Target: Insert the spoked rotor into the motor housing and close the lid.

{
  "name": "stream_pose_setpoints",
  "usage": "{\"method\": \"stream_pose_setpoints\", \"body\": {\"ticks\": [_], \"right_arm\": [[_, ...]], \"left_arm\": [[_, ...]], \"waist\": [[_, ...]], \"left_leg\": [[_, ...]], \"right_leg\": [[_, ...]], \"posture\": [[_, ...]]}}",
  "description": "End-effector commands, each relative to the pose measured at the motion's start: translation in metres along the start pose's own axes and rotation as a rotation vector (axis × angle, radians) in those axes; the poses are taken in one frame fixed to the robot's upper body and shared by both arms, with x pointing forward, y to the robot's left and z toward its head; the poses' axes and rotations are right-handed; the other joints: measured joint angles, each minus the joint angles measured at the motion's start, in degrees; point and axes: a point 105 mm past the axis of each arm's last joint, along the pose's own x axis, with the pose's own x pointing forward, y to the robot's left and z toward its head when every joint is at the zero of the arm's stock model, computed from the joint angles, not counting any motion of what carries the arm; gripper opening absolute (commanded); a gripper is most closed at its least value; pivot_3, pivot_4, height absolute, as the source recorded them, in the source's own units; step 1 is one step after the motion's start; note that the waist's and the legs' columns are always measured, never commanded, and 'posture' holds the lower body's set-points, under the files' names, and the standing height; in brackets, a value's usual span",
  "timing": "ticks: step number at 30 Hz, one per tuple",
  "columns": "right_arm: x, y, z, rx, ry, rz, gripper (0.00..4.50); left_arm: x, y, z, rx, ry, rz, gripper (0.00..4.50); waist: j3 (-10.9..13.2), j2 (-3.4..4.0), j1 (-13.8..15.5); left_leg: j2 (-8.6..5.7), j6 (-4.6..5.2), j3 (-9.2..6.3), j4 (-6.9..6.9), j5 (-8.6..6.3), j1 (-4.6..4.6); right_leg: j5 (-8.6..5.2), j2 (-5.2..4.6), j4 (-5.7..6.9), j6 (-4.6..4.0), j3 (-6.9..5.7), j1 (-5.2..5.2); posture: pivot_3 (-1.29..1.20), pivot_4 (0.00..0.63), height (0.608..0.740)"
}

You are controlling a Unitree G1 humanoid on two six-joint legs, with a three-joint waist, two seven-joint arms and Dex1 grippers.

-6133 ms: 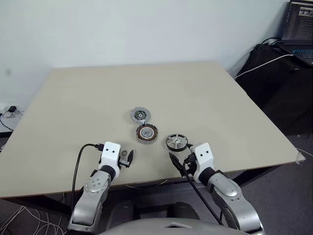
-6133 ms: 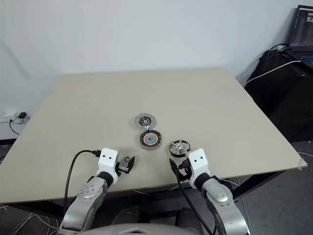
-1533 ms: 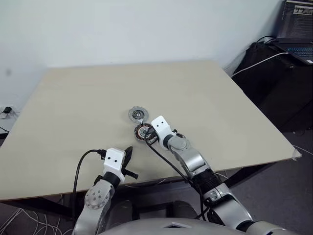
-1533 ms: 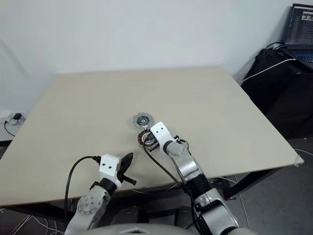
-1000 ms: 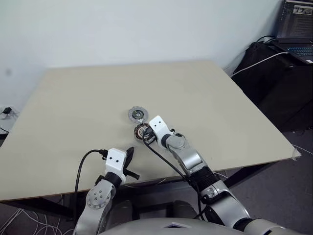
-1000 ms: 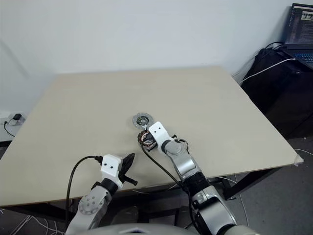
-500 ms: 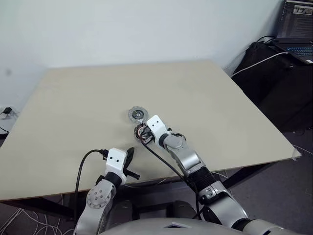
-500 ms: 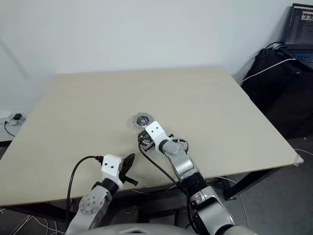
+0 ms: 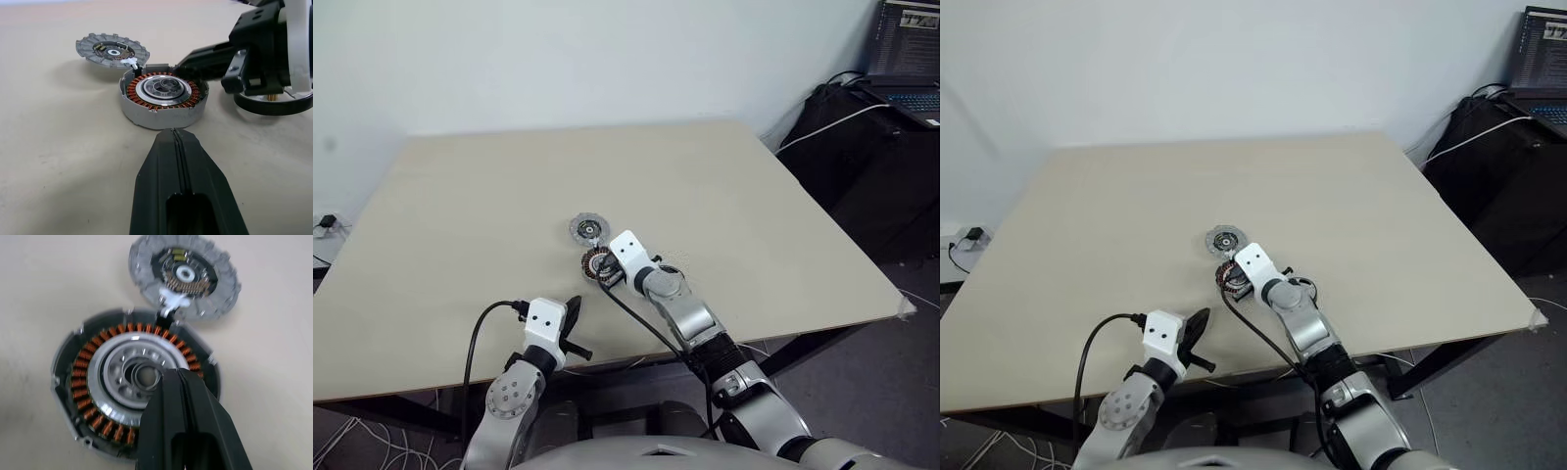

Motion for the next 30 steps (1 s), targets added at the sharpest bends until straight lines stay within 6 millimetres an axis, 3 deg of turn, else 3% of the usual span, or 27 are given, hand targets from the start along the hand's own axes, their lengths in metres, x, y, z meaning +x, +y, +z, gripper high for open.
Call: {"method": "stream_pose_setpoints", "body": {"ticks": [1, 14, 19, 23, 30], "right_arm": [[0.001, -0.003, 0.014, -0.021, -0.035, -0.010, 0.02], [0.000, 0.012, 0.018, -0.029, -0.063, 0.063, 0.02], [0.000, 0.005, 0.020, -0.028, -0.076, 0.025, 0.02], [-0.001, -0.005, 0.033, -0.020, -0.135, -0.029, 0.02], [0.003, -0.002, 0.037, -0.042, -0.140, -0.031, 0.02]], "left_arm": [[0.002, 0.002, 0.009, 0.010, -0.048, 0.001, 0.00], [0.003, 0.003, 0.008, 0.010, -0.047, -0.001, 0.00], [0.002, 0.002, 0.007, 0.009, -0.045, -0.003, 0.00], [0.002, -0.002, 0.011, 0.009, -0.051, -0.004, 0.00], [0.003, -0.004, 0.016, 0.006, -0.057, -0.004, 0.00]], "waist": [[0.0, 0.01, 0.0], [0.0, 0.01, -0.2], [0.0, 0.02, -0.2], [0.0, 0.03, -0.1], [0.0, 0.03, -0.1]], "left_leg": [[0.00, 0.00, 0.00, 0.00, 0.00, 0.00], [0.01, 0.00, 0.00, 0.00, 0.00, 0.01], [0.03, 0.00, 0.00, -0.01, 0.00, 0.02], [0.03, -0.01, 0.01, -0.01, 0.00, 0.01], [0.03, -0.01, 0.01, -0.01, 0.01, 0.01]], "right_leg": [[0.00, 0.00, 0.00, 0.00, 0.00, 0.00], [0.00, 0.00, 0.00, 0.00, 0.01, 0.00], [0.00, 0.00, 0.01, -0.01, 0.01, 0.00], [0.00, 0.00, 0.00, 0.00, 0.01, -0.01], [0.00, 0.00, 0.01, 0.00, 0.01, -0.01]], "posture": [[0.00, 0.000, 0.740], [0.00, 0.000, 0.740], [0.00, 0.000, 0.740], [0.00, 0.000, 0.740], [0.00, 0.000, 0.740]]}}
